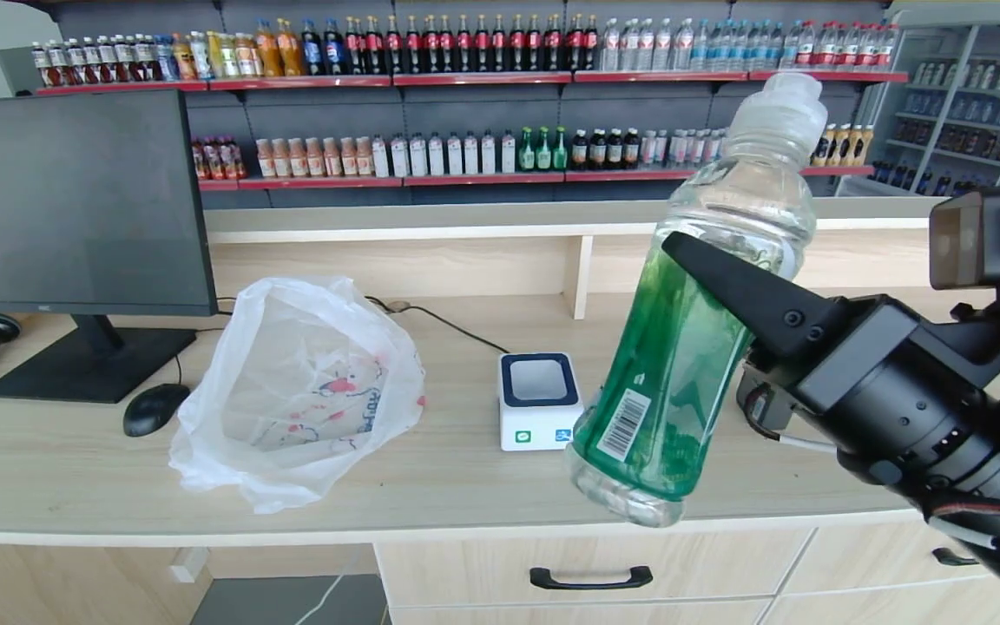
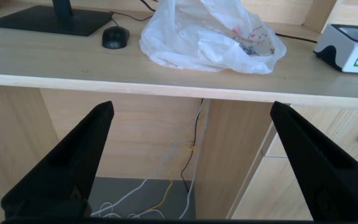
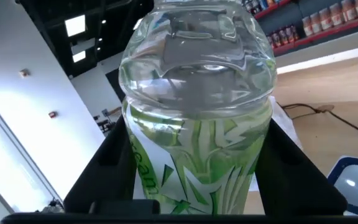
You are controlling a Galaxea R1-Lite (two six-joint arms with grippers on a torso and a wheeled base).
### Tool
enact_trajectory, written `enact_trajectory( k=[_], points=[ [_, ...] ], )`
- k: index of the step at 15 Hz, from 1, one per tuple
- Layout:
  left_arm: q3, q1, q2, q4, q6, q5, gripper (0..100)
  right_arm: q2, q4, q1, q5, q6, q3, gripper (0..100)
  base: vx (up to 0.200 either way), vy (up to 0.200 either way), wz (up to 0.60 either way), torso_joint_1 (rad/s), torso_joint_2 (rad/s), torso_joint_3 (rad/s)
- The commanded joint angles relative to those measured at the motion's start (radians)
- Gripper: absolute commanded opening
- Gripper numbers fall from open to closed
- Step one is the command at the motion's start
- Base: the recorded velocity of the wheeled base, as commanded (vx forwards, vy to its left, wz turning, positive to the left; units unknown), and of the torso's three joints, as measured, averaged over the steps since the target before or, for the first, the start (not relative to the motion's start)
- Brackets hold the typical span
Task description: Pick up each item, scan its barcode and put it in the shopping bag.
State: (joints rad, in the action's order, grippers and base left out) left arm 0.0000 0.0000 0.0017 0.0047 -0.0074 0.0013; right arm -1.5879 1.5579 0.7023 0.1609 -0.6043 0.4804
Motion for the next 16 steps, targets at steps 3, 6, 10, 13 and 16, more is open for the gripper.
enact_trajectory(
  k=[3,6,10,13,16],
  points=[
    [0.0,0.0,0.0,0.0,0.0,0.0,100,-0.076,0.013,0.017,-0.001,-0.061,0.003,0,0.0,0.0,0.0,0.0,0.0,0.0],
    [0.0,0.002,0.0,0.0,0.0,0.0,100,-0.007,0.013,0.065,-0.001,-0.114,-0.003,0,0.0,0.0,0.0,0.0,0.0,0.0],
    [0.0,0.0,0.0,0.0,0.0,0.0,100,0.105,0.013,0.072,-0.001,-0.219,0.001,0,0.0,0.0,0.0,0.0,0.0,0.0],
    [0.0,0.0,0.0,0.0,0.0,0.0,100,0.166,0.013,0.075,-0.001,-0.344,-0.003,0,0.0,0.0,0.0,0.0,0.0,0.0],
    [0.0,0.002,0.0,0.0,0.0,0.0,100,0.155,0.013,0.074,0.0,-0.351,0.006,0,0.0,0.0,0.0,0.0,0.0,0.0]
  ],
)
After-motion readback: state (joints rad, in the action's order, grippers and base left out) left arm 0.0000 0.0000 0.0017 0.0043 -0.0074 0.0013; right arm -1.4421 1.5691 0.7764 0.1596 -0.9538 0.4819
